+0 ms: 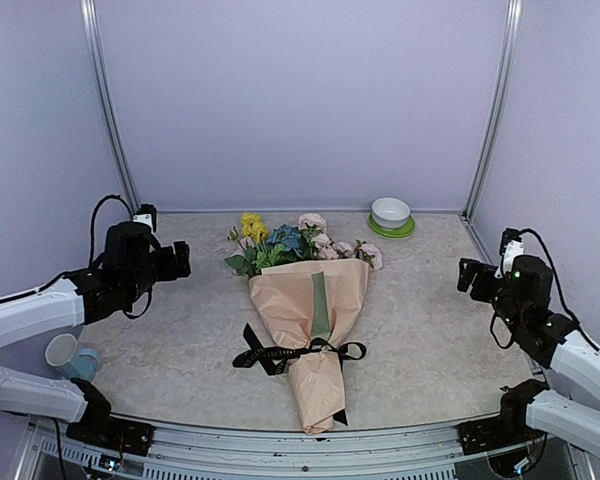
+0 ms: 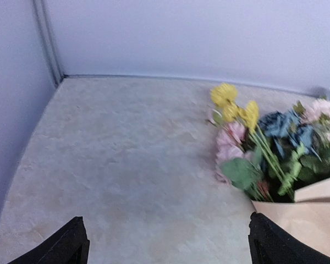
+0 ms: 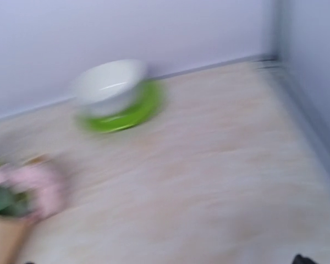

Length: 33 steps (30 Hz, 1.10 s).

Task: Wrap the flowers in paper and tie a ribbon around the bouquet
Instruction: Reset both arms

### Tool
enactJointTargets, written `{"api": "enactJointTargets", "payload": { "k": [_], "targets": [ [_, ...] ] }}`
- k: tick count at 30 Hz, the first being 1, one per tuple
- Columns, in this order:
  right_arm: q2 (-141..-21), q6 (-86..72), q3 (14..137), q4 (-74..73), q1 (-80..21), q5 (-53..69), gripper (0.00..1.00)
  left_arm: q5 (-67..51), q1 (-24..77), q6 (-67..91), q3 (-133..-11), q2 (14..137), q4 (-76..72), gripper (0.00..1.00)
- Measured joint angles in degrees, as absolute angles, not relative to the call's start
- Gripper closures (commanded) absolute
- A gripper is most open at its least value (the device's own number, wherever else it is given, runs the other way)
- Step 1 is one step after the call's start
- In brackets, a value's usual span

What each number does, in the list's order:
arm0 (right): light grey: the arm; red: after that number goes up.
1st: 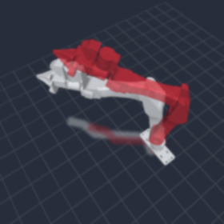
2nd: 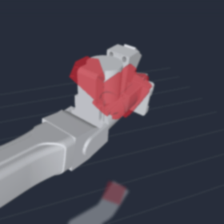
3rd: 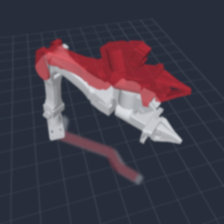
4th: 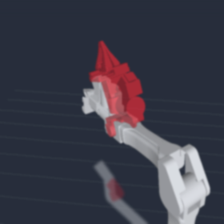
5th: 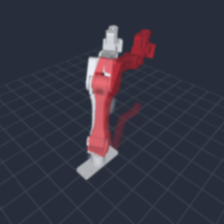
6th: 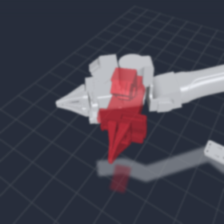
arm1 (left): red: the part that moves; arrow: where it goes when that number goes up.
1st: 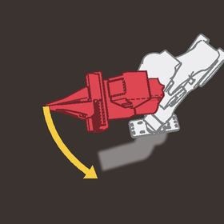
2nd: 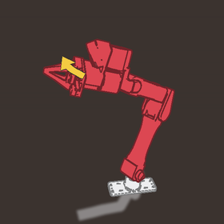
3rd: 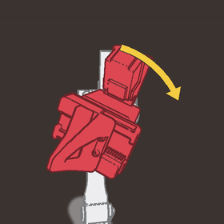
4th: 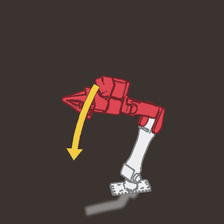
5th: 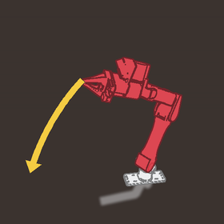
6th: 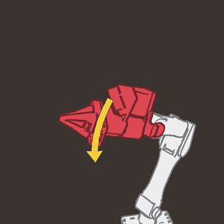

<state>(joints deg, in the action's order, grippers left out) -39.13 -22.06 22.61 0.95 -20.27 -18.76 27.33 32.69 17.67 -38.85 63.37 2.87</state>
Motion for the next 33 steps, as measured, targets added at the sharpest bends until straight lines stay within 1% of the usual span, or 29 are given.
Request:
{"api": "enactJointTargets", "payload": {
  "k": [5, 8, 13, 14, 18, 22, 25, 26, 28, 30, 33],
  "targets": [
    [-41.12, -21.37, 15.46, 12.80, -8.16, -20.40, 0.00, 30.50, 22.79, 14.41, -31.79, 64.49, -11.40, 0.01],
    [-45.50, -18.94, 11.57, 23.51, -4.25, -20.43, 0.00, 30.22, 17.54, 12.93, -27.77, 67.90, -19.53, 0.01],
    [-55.11, -12.53, 6.24, 39.99, -2.59, -18.96, 0.00, 26.22, 9.26, 12.21, -26.96, 74.54, -25.74, 0.01],
    [-57.30, -11.18, 5.08, 44.07, -2.07, -17.96, 0.00, 25.47, 8.19, 11.40, -26.48, 75.33, -28.82, 0.01],
    [-66.81, -7.66, 3.68, 56.55, -0.23, -13.43, 0.00, 21.15, 6.11, 8.82, -21.96, 78.06, -41.19, 0.01],
    [-74.76, -5.45, 3.81, 66.70, 0.93, -8.01, 0.00, 17.61, 4.45, 7.55, -19.90, 81.71, -46.24, 0.01],
    [-83.18, -3.70, 4.82, 75.11, 1.43, -4.05, 0.00, 16.32, 4.19, 6.09, -20.43, 83.55, -48.97, 0.01],
    [-86.15, -3.22, 5.54, 77.38, 1.61, -2.72, 0.00, 16.01, 4.16, 5.56, -20.53, 84.03, -50.15, 0.01],
    [-89.86, -1.83, 8.40, 76.05, 1.78, 0.89, 0.00, 13.45, 3.46, 4.58, -19.27, 85.89, -57.32, 0.01],
    [-90.35, -0.89, 10.63, 75.85, 1.80, 3.14, 0.00, 11.00, 1.85, 4.16, -16.64, 87.46, -62.78, 0.01],
    [-90.35, 0.03, 12.56, 76.20, 1.80, 5.23, 0.00, 9.54, 0.95, 3.79, -14.46, 88.73, -65.67, 0.01]
  ]
}}
